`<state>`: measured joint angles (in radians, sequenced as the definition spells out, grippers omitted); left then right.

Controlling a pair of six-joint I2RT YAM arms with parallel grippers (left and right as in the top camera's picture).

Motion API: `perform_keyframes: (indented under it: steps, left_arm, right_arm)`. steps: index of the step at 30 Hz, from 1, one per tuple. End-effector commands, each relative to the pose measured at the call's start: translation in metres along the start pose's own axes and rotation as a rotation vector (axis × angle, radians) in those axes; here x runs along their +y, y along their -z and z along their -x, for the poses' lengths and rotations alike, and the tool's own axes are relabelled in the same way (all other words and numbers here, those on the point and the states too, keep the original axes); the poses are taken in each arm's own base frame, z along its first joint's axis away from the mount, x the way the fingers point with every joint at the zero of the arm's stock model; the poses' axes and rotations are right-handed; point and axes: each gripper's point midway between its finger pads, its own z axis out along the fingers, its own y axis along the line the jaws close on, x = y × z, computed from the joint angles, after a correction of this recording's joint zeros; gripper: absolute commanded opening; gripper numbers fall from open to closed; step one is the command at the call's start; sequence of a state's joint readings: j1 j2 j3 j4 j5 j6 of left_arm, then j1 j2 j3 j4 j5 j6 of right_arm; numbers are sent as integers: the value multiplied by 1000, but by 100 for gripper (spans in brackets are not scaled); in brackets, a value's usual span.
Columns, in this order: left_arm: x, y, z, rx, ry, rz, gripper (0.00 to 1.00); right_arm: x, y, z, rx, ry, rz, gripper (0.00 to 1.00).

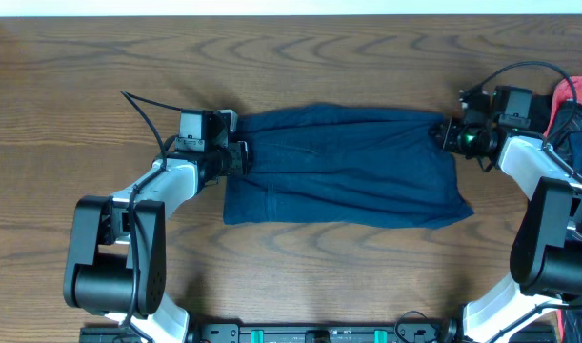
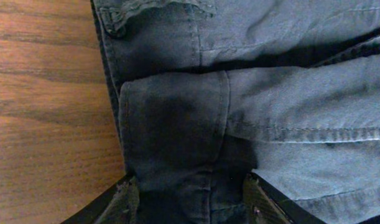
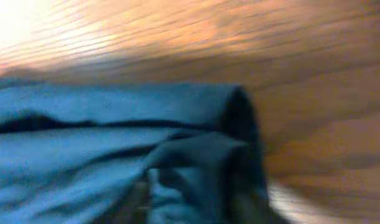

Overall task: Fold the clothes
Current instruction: 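Fold the top edge down toward the bottom with both grippers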

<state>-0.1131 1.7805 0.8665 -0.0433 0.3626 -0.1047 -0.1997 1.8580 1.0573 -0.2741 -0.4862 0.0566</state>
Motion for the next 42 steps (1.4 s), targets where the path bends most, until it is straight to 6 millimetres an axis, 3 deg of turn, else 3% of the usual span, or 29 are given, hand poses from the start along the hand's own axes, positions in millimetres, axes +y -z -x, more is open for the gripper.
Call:
perform_keyframes:
  steps: [1,2,4,6,8,9,13,16,18,20,22,23,28,35,38,41,42]
  left_arm:
    - [9,-8,-10,34,29,25,56]
    - [10,-8,-10,36,41,26,56]
    - [10,-8,-11,40,49,26,56]
    - [10,-8,-11,39,49,27,56]
    - [10,-8,-11,37,49,26,56]
    - [10,-8,-10,35,48,26,56]
    - [10,-8,-9,31,48,26,56]
    - [13,-6,-7,24,56,29,56]
    - [15,-1,-3,12,80,31,57]
    - [15,8,1,-2,101,23,61]
    - [8,17,3,-3,105,-5,66]
    - [3,22,1,5,106,-22,67]
    - [-14,32,-24,117,144,-102,76]
    - [-34,20,-48,220,152,-188,84]
    - [-36,11,-57,255,165,-186,84]
    - [-34,-1,-65,285,212,-178,84]
    - [-33,-5,-68,295,233,-174,84]
  right_arm:
    - [24,9,-5,20,69,142,55]
    - [24,9,-12,47,47,140,59]
    - [17,10,-30,120,-15,101,56]
    - [9,11,-44,173,-49,46,31]
    - [-5,12,-54,211,-92,-51,11]
    - [-17,13,-58,219,-133,-126,6]
    - [-92,38,-72,168,-353,-609,1]
    - [-108,46,-62,105,-385,-679,1]
    - [-91,37,-54,107,-367,-540,9]
    - [-48,23,-42,134,-209,-251,27]
    - [-7,21,-34,125,-91,-14,47]
    - [8,25,-31,116,-81,60,50]
    - [21,46,-23,82,-100,68,52]
    - [-4,100,-18,-10,-346,-197,53]
    - [9,114,-10,-53,-325,-161,42]
    - [26,109,-17,-14,-283,-103,32]
    - [29,105,-22,10,-283,-100,24]
